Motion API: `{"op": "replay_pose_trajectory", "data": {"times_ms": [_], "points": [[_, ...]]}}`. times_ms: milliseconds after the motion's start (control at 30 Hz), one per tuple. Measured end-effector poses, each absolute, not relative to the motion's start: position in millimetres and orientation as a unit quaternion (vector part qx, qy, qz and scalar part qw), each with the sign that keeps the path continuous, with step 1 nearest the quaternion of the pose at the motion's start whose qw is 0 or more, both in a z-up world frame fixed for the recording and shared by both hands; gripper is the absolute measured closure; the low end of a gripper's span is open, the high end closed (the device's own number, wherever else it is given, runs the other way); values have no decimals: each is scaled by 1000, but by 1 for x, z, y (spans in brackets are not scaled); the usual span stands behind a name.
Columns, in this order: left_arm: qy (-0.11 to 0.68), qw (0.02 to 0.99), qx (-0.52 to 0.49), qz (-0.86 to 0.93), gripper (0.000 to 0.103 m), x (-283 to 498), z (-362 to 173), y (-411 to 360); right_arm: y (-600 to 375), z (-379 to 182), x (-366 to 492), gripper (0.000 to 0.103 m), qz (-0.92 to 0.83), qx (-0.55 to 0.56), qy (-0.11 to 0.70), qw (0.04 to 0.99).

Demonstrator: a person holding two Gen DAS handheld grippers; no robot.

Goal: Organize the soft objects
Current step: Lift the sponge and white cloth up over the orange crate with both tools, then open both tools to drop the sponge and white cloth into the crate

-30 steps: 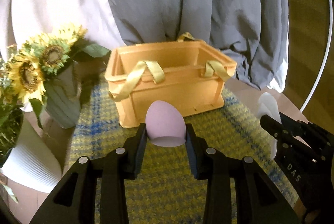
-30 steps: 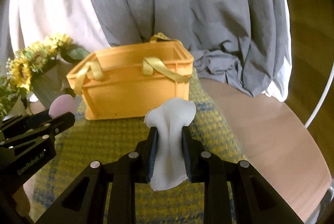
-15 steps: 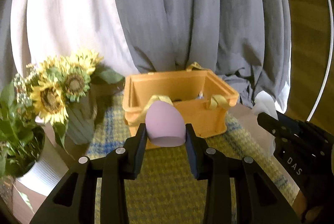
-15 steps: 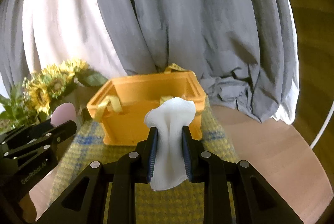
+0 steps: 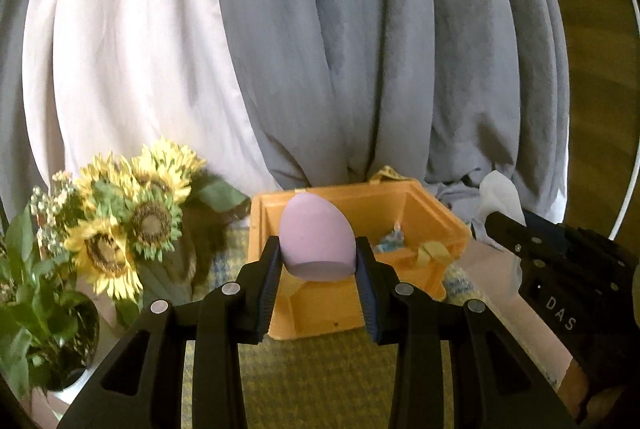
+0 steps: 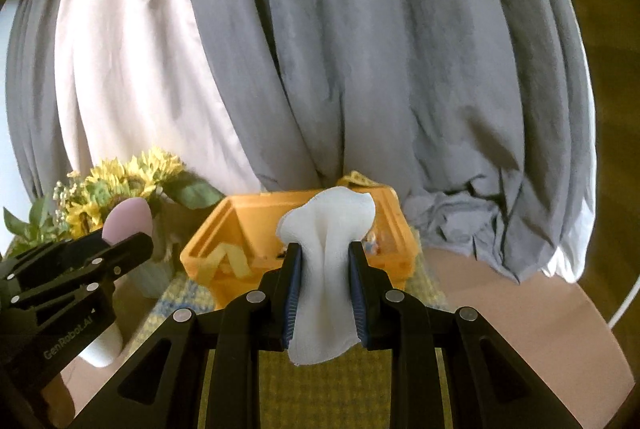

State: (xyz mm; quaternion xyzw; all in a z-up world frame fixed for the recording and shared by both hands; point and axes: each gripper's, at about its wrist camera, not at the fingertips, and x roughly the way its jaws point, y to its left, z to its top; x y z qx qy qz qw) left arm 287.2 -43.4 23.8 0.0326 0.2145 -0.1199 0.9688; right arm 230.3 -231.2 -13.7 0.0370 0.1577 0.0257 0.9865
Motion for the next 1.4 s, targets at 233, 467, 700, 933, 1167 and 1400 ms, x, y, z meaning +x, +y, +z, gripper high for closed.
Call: {"op": "replay_pose_trajectory", "data": {"times_ms": [233, 467, 700, 933, 1167, 1400], "points": [[201, 973, 37, -105, 68, 312, 34, -43, -224, 3, 254, 79, 38, 22, 135, 990], [207, 973, 35, -92, 68, 341, 33, -42, -219, 11, 284, 79, 48, 14, 126, 991], [217, 971, 41, -88, 68, 373, 25, -47, -219, 11, 321, 79, 65, 19, 143, 987], [237, 966, 44, -91, 68, 405, 13, -53, -222, 1, 362, 79, 73, 26, 173, 982], [262, 958, 52, -103, 67, 435, -4, -60, -226, -18, 399, 79, 72, 29, 216, 973], [300, 944, 55, -126, 66, 462, -31, -69, -233, -40, 426, 77, 68, 40, 258, 963]]}}
